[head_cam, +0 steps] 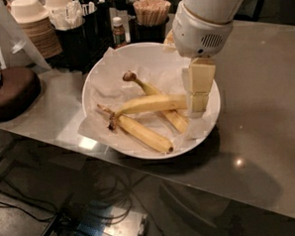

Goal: Pick banana from white bowl

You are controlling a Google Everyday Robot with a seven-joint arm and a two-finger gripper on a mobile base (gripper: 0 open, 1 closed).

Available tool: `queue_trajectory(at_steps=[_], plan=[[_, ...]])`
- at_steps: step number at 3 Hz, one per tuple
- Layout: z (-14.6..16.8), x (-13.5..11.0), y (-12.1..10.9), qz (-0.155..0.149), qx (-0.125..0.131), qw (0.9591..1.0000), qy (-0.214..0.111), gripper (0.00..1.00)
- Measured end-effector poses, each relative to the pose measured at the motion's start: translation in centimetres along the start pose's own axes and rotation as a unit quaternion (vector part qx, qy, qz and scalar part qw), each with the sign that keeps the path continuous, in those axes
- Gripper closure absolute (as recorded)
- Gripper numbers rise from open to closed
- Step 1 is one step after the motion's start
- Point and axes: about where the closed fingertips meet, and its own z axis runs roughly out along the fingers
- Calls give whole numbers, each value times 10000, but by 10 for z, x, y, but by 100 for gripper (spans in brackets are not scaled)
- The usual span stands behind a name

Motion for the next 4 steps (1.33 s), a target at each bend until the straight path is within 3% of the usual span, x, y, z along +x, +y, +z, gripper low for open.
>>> queue_trajectory(at_steps=[1,2,3,4], plan=[[10,4,0,272,92,9991,-326,0],[18,2,-8,642,234,9938,-881,0],[23,-3,-17,913,337,9856,-1384,0],[22,-11,-27,1057,387,9790,-1698,0]])
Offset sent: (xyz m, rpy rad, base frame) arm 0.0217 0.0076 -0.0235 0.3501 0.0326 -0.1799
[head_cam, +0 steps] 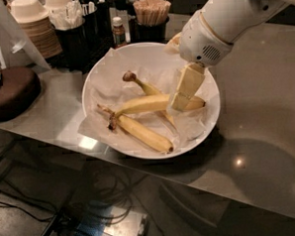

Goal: Pick banana from white bowl

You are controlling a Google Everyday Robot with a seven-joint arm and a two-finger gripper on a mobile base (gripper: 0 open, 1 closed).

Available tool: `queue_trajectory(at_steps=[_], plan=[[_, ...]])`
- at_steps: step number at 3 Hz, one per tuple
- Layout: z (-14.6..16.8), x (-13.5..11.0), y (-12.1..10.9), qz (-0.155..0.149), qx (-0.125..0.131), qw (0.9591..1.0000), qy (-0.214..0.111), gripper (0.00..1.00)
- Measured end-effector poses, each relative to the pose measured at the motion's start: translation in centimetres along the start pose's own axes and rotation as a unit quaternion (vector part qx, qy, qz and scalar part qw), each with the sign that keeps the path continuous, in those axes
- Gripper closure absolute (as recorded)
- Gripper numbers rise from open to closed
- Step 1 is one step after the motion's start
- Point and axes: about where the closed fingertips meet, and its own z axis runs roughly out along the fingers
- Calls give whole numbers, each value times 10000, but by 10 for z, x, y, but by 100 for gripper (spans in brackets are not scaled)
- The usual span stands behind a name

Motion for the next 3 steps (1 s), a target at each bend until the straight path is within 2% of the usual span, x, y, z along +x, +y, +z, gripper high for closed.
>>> queue_trajectory(at_steps=[1,2,3], plan=[[1,-4,-1,-37,-14,10000,19,0],[14,-23,-12,-175,-116,9997,-146,0],[14,-24,-12,-182,-119,9996,-152,0]])
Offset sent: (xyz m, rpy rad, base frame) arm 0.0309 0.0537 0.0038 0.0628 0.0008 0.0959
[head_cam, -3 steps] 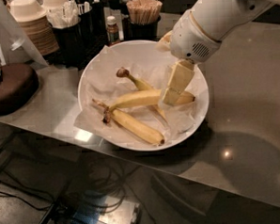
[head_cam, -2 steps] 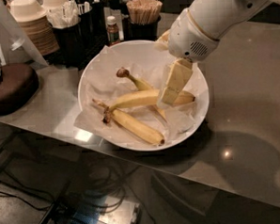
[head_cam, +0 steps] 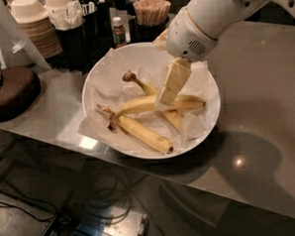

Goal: Pick banana from white bowl

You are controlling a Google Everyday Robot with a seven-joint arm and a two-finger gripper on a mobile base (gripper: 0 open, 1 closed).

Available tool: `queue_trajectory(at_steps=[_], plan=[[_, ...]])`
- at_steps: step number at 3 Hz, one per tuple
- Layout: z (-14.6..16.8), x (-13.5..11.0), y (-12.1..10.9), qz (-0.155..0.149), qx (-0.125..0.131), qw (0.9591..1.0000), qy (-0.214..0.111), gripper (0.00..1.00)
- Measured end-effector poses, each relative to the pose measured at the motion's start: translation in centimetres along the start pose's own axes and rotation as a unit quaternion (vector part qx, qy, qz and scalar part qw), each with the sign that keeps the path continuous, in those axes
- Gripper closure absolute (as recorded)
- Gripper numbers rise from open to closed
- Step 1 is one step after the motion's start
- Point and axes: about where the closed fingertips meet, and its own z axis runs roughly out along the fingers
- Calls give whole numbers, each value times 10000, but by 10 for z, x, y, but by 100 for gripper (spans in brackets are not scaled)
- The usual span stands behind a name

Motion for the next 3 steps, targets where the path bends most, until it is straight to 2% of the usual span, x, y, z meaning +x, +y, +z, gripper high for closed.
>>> queue_trajectory(at_steps=[1,2,3], plan=[[1,5,3,88,26,10000,-13,0],[2,27,13,477,118,9988,-16,0],[4,33,16,524,106,9986,9,0]])
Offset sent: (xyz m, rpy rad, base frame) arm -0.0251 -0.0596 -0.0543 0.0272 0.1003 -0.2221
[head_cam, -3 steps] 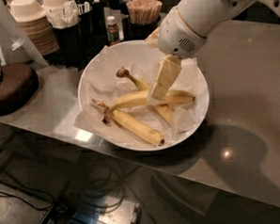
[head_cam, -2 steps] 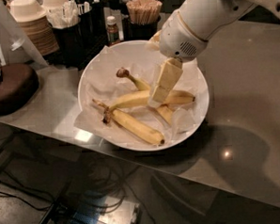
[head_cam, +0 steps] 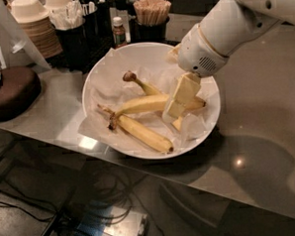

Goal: Pick banana from white bowl

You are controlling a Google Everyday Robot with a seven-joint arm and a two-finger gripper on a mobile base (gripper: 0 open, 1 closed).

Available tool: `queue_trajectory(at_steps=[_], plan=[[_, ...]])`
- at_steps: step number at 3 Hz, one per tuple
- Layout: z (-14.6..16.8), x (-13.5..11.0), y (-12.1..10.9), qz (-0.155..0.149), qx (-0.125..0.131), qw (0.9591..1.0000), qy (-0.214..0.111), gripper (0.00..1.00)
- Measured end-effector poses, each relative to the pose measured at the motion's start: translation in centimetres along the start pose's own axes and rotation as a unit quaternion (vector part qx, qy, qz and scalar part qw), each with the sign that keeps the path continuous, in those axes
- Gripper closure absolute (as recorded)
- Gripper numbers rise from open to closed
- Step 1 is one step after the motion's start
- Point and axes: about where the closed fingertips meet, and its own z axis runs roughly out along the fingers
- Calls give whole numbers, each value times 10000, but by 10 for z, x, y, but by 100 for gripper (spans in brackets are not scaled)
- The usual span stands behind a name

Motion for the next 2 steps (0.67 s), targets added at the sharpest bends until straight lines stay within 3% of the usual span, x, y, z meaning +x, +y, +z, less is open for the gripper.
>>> queue_trajectory(at_steps=[2], plan=[[0,0,0,0,0,10000,0,41]])
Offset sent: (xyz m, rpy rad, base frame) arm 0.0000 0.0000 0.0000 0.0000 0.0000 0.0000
